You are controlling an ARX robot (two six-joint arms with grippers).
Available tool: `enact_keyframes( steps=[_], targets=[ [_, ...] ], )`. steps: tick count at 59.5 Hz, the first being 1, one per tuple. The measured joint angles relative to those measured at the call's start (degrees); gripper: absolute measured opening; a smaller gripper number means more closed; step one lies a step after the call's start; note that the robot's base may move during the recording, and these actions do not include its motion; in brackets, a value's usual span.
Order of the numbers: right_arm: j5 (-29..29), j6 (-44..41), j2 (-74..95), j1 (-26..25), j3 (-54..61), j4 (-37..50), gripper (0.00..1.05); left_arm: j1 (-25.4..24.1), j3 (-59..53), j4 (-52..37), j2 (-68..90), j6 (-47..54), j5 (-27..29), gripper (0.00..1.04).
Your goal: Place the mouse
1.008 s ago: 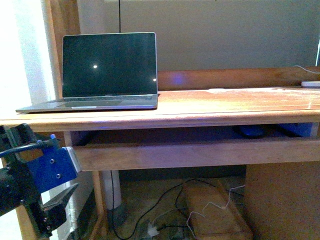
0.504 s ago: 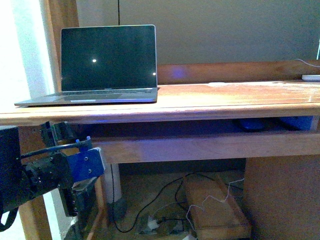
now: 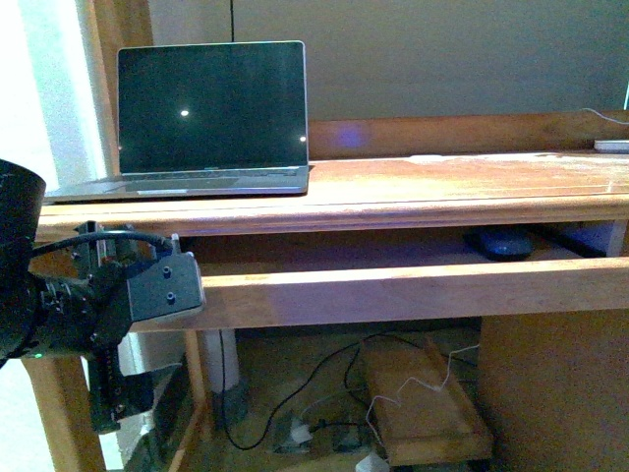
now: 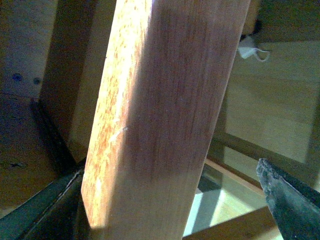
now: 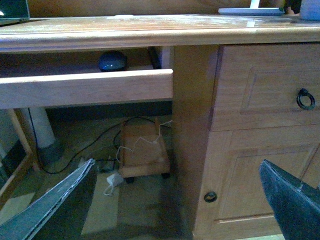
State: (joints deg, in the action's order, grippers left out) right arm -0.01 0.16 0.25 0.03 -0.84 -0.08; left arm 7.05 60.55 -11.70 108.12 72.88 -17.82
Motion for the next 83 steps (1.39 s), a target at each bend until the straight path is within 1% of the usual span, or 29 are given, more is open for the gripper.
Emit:
enact_keyframes(
  steps=[4, 10, 15, 21, 32, 37, 39, 40, 41, 46, 48, 53, 54, 57, 60, 61, 63, 64, 66, 67, 68, 69, 70, 71, 72, 73, 77, 79, 83],
  targets=[
    [0.0, 0.0, 0.0, 0.0, 0.0, 0.0, 0.97, 0.4, -1.7, 3.3, -2.8, -3.1, -2.2, 0.97],
    [0.0, 0.0, 0.0, 0.0, 0.0, 0.0, 0.97, 1.3, -4.4, 5.3, -6.3, -8.1, -5.2, 0.97],
    [0.0, 0.0, 0.0, 0.0, 0.0, 0.0, 0.97, 2.6, -6.6, 5.6, -8.7, -11.9, -8.4, 0.97],
    [0.0, 0.0, 0.0, 0.0, 0.0, 0.0, 0.97, 5.4, -9.7, 6.2, -12.2, -19.2, -12.5, 0.97],
    [0.0, 0.0, 0.0, 0.0, 0.0, 0.0, 0.97, 8.8, -13.9, 5.8, -17.8, -30.4, -16.3, 0.97],
    [0.0, 0.0, 0.0, 0.0, 0.0, 0.0, 0.97, 9.9, -16.3, 1.8, -20.0, -39.4, -18.4, 0.97],
    [0.0, 0.0, 0.0, 0.0, 0.0, 0.0, 0.97, 10.1, -16.9, 0.4, -20.5, -41.5, -18.6, 0.97],
    [0.0, 0.0, 0.0, 0.0, 0.0, 0.0, 0.97, 10.7, -18.3, -3.6, -21.6, -49.9, -18.9, 0.97],
    [0.0, 0.0, 0.0, 0.0, 0.0, 0.0, 0.97, 10.8, -18.5, -4.5, -21.8, -50.7, -19.0, 0.97],
    [0.0, 0.0, 0.0, 0.0, 0.0, 0.0, 0.97, 11.1, -19.3, -11.1, -23.9, -63.4, -19.2, 0.97],
    [0.0, 0.0, 0.0, 0.0, 0.0, 0.0, 0.97, 11.1, -19.3, -13.6, -25.1, -67.6, -18.3, 0.97],
    [0.0, 0.0, 0.0, 0.0, 0.0, 0.0, 0.97, 11.2, -19.3, -17.4, -28.7, -79.6, -15.3, 0.97],
    [0.0, 0.0, 0.0, 0.0, 0.0, 0.0, 0.97, 11.2, -19.3, -17.4, -29.7, -82.0, -14.0, 0.97],
    [0.0, 0.0, 0.0, 0.0, 0.0, 0.0, 0.97, 11.5, -19.4, -16.8, -31.7, -85.2, -10.8, 0.97],
    [0.0, 0.0, 0.0, 0.0, 0.0, 0.0, 0.97, 12.0, -19.8, -14.8, -33.9, -86.8, -5.9, 0.97],
    [0.0, 0.0, 0.0, 0.0, 0.0, 0.0, 0.97, 12.2, -20.0, -14.3, -34.3, -87.0, -4.6, 0.97],
    [0.0, 0.0, 0.0, 0.0, 0.0, 0.0, 0.97, 12.6, -20.9, -13.3, -35.5, -87.1, -0.7, 0.97],
    [0.0, 0.0, 0.0, 0.0, 0.0, 0.0, 0.97, 12.9, -21.4, -12.3, -36.2, -86.7, 2.3, 0.97],
    [0.0, 0.0, 0.0, 0.0, 0.0, 0.0, 0.97, 13.3, -21.9, -10.8, -37.0, -85.8, 5.8, 0.97],
    [0.0, 0.0, 0.0, 0.0, 0.0, 0.0, 0.97, 13.6, -22.5, -9.8, -37.7, -84.7, 9.2, 0.97],
    [0.0, 0.0, 0.0, 0.0, 0.0, 0.0, 0.97, 13.7, -23.0, -9.7, -38.1, -84.1, 10.9, 0.97],
    [0.0, 0.0, 0.0, 0.0, 0.0, 0.0, 0.97, 14.0, -24.1, -9.7, -38.9, -82.5, 14.2, 0.97],
    [0.0, 0.0, 0.0, 0.0, 0.0, 0.0, 0.97, 14.1, -24.7, -9.7, -39.3, -81.8, 15.9, 0.97],
    [0.0, 0.0, 0.0, 0.0, 0.0, 0.0, 0.97, 14.3, -25.9, -9.6, -40.3, -80.9, 19.1, 0.97],
    [0.0, 0.0, 0.0, 0.0, 0.0, 0.0, 0.97, 14.4, -26.4, -9.6, -40.8, -80.3, 20.6, 0.97],
    [0.0, 0.0, 0.0, 0.0, 0.0, 0.0, 0.97, 14.6, -27.6, -9.2, -41.9, -79.8, 23.4, 0.97],
    [0.0, 0.0, 0.0, 0.0, 0.0, 0.0, 0.97, 15.2, -30.5, -8.3, -45.3, -78.1, 30.1, 0.97],
    [0.0, 0.0, 0.0, 0.0, 0.0, 0.0, 0.97, 16.4, -33.4, -7.3, -49.2, -76.9, 35.5, 0.97],
    [0.0, 0.0, 0.0, 0.0, 0.0, 0.0, 0.97, 18.4, -36.5, -4.6, -54.4, -75.7, 40.8, 0.97]
  ],
)
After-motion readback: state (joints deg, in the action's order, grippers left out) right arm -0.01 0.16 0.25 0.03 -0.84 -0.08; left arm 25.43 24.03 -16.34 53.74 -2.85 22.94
